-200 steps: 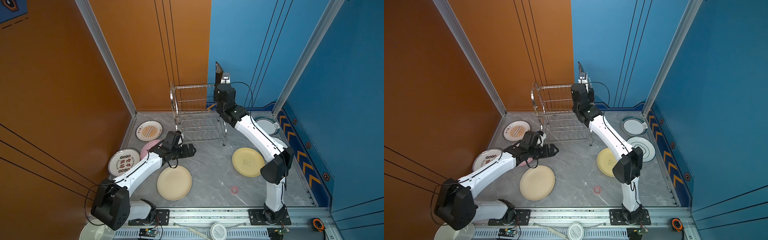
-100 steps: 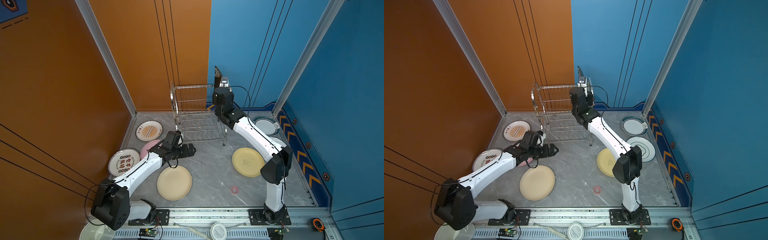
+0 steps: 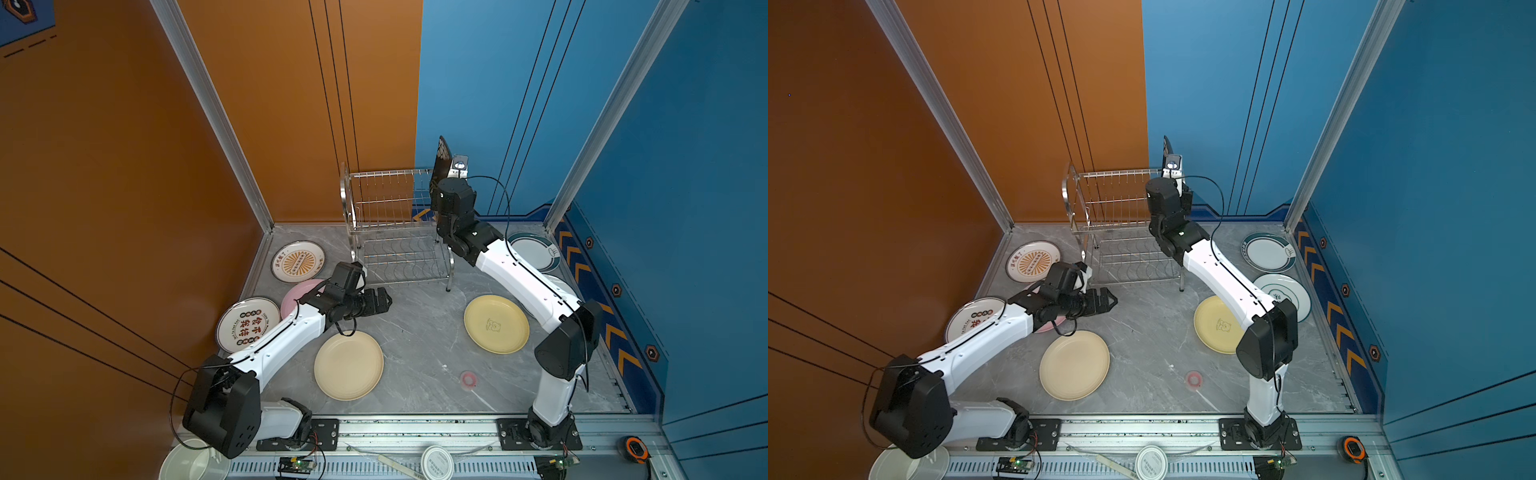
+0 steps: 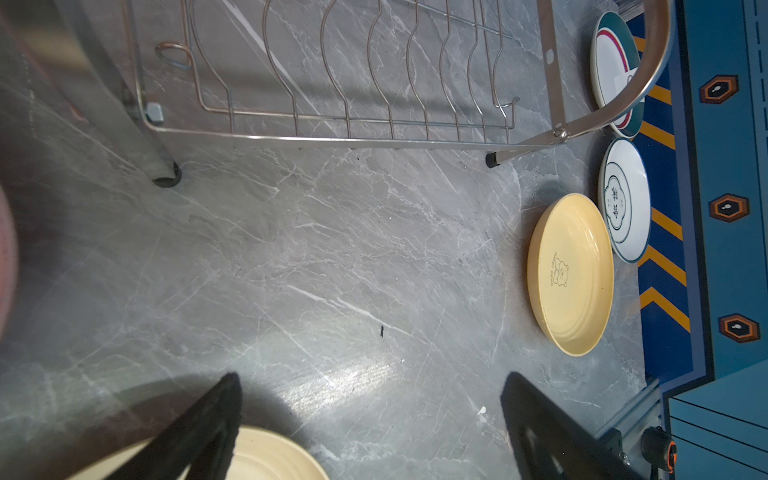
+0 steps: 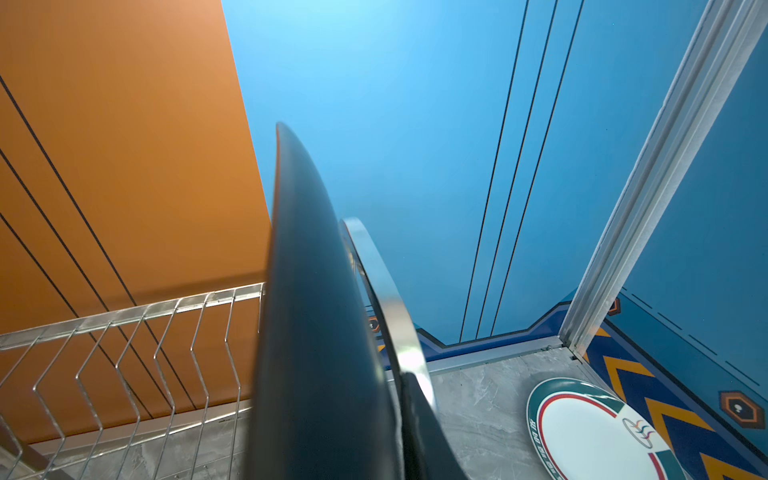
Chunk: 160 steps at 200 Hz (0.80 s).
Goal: Load the plates into the dish rack
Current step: 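Lower the upright black plate into a rack slot with the right gripper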
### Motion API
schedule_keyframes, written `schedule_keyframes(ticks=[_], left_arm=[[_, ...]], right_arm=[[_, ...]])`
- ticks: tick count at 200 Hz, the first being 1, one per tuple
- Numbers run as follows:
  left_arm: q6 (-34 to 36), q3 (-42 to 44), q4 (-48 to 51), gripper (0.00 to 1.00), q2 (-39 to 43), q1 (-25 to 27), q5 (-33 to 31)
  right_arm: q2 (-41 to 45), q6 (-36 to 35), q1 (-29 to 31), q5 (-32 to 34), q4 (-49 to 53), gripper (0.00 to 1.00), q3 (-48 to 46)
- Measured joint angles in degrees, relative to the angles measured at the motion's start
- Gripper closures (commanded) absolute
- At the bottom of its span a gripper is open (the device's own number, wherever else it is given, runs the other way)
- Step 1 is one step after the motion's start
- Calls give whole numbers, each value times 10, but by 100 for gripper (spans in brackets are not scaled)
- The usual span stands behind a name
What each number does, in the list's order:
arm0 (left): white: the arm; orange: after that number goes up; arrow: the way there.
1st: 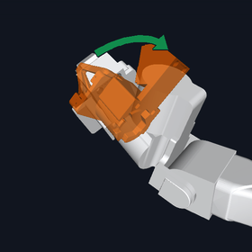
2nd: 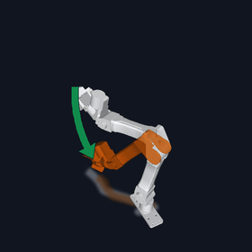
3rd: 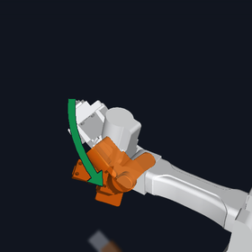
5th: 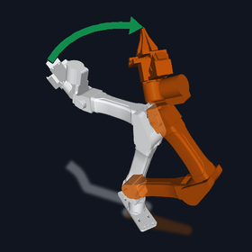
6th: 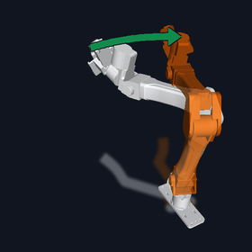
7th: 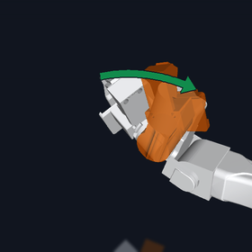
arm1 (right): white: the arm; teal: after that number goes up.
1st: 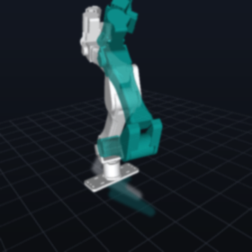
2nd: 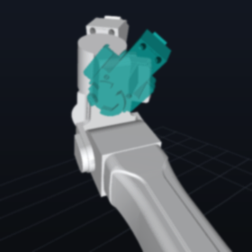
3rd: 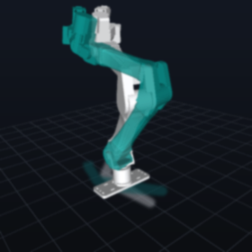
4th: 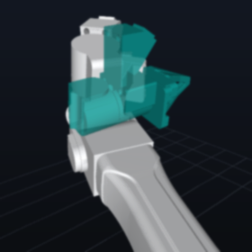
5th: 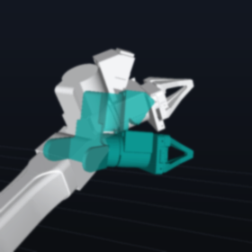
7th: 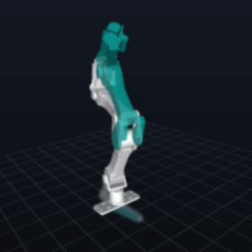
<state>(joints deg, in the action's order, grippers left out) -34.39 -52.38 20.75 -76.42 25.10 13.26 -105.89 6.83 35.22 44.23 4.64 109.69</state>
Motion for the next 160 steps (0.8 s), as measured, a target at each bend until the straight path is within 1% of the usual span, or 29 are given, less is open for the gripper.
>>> schedule_keyframes(ticks=[38, 75, 85, 125, 160], left_arm=[[0, 0, 0, 2, 0, -1, 0], [0, 0, 0, 2, 0, -10, -3], [0, 0, 0, 2, 0, -14, -4], [5, 0, 3, 2, 4, -39, -13], [25, 0, 13, 2, 16, -67, -35]], right_arm=[[22, 10, 0, -10, 4, 61, 0], [49, 33, 0, -47, 38, 52, -5], [63, 38, 0, -60, 50, 49, -14], [126, 67, 0, -116, 100, 43, -54], [196, 94, 0, -160, 130, 39, -129]])
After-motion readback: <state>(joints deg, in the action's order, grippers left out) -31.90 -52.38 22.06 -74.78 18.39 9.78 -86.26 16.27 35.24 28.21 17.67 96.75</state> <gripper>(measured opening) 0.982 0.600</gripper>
